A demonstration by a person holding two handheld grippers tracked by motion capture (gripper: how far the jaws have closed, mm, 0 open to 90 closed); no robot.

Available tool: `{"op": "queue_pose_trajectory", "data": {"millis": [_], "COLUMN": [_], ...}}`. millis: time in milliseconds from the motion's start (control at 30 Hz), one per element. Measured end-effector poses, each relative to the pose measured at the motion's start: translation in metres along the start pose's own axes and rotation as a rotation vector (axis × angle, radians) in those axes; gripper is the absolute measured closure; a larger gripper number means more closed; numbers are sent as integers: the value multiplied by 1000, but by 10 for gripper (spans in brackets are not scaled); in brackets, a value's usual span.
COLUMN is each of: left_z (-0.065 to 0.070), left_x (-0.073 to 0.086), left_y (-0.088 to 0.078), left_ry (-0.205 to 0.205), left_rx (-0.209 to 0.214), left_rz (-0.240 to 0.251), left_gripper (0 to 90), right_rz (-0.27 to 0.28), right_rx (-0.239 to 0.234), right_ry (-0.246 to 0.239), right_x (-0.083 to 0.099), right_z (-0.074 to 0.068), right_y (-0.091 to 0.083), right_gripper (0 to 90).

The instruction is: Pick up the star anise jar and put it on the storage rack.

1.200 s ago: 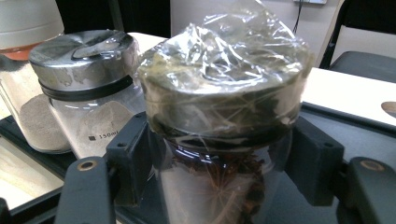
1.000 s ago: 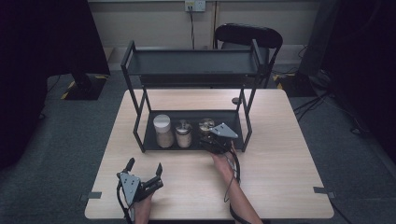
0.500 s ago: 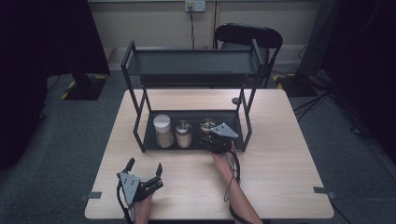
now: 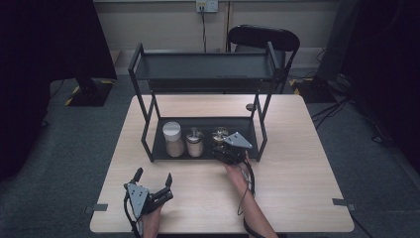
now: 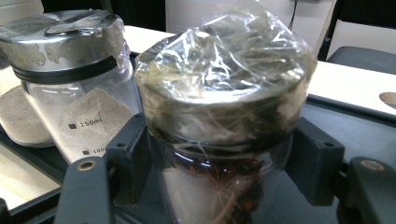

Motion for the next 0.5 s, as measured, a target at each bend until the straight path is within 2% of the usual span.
{"op": "queue_pose_trajectory", "data": {"millis": [500], "left_z": [0], "left_x": [0], "left_y": [0], "left_ry": [1], "left_rx": [-1], "left_rz": [0], "left_gripper": [11], "right_rz": [4], "right_rx": [5], "right_ry": [1], "right_x": [1], "right_z": [-1], "right_y": [0], "right_gripper": [311]}}
Point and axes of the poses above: each handheld gripper's, and its own axes: y roughly forward along the jaws, x roughly out of its underside, z roughly to its right, the point moved 5 cm from there along y, roughly forward along the jaws, and after that the axes turned 6 degrees about -x, right-handed, at the moved point
